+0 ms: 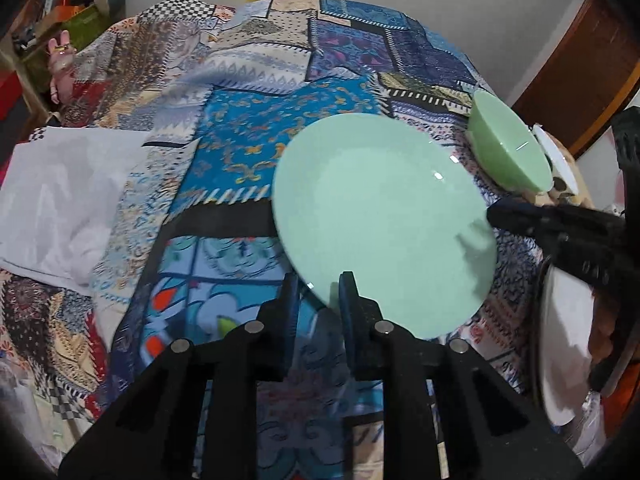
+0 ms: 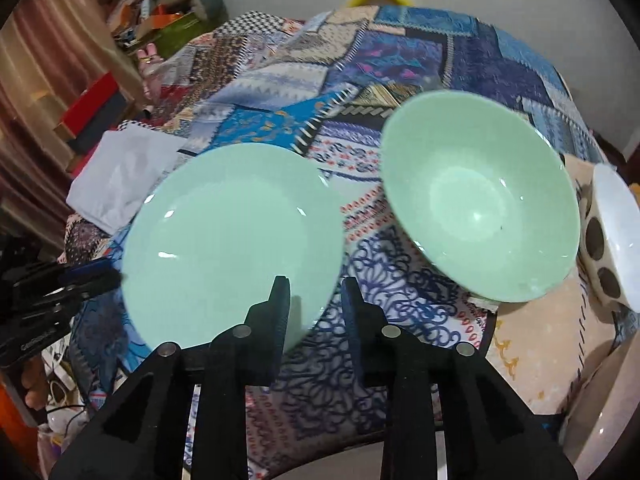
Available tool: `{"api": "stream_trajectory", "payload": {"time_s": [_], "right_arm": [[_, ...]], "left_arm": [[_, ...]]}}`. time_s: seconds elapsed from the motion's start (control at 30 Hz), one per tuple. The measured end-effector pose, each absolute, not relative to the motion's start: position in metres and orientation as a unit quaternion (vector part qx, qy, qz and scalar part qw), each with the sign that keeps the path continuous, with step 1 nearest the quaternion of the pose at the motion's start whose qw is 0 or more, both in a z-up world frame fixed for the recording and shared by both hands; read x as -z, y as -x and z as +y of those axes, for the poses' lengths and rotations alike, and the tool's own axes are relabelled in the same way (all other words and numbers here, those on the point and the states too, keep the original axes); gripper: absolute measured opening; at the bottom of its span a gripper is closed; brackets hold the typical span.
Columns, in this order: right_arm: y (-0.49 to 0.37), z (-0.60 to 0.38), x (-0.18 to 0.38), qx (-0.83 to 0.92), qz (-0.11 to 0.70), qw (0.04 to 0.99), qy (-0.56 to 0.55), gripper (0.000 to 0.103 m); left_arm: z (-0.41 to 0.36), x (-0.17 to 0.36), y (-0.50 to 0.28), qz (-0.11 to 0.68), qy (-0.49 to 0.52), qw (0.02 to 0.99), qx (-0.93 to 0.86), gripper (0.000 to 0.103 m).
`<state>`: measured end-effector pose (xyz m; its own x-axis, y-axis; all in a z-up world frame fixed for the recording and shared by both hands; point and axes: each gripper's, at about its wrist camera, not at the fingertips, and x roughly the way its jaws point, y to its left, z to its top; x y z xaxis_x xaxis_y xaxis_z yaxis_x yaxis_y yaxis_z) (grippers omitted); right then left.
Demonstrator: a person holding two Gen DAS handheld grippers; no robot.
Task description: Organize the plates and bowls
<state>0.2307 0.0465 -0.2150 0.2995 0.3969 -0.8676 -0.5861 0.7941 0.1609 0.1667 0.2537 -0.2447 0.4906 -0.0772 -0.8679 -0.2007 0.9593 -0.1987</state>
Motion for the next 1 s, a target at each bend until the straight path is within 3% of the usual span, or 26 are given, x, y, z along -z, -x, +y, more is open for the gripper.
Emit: {"api": "stream_trajectory", "payload": {"time_s": [0.4, 0.73, 0.87, 1.0], "right_arm": [[-0.239, 0.061, 0.234, -0.306, 0.524, 0.789, 0.098, 0.026], [-0.246, 0.063, 0.236, -0.311, 0.526, 0.786, 0.09, 0.027], [-0.247, 0.066, 0.236, -0.31, 0.525, 0.787, 0.093, 0.027], [-0.25, 0.067, 0.237, -0.313, 0.53, 0.783, 0.088, 0.027]], "left_arm": [[0.277, 0.245, -0.173, 0.496, 0.125, 0.856, -0.078, 0.019], [0.298, 0.24, -0.191, 0.482, 0.173, 0.856, -0.071, 0.02], [0.298, 0.234, -0.19, 0.468, 0.172, 0.864, -0.07, 0.036], [0.294, 0.241, -0.196, 0.479, 0.169, 0.859, -0.059, 0.038]]}}
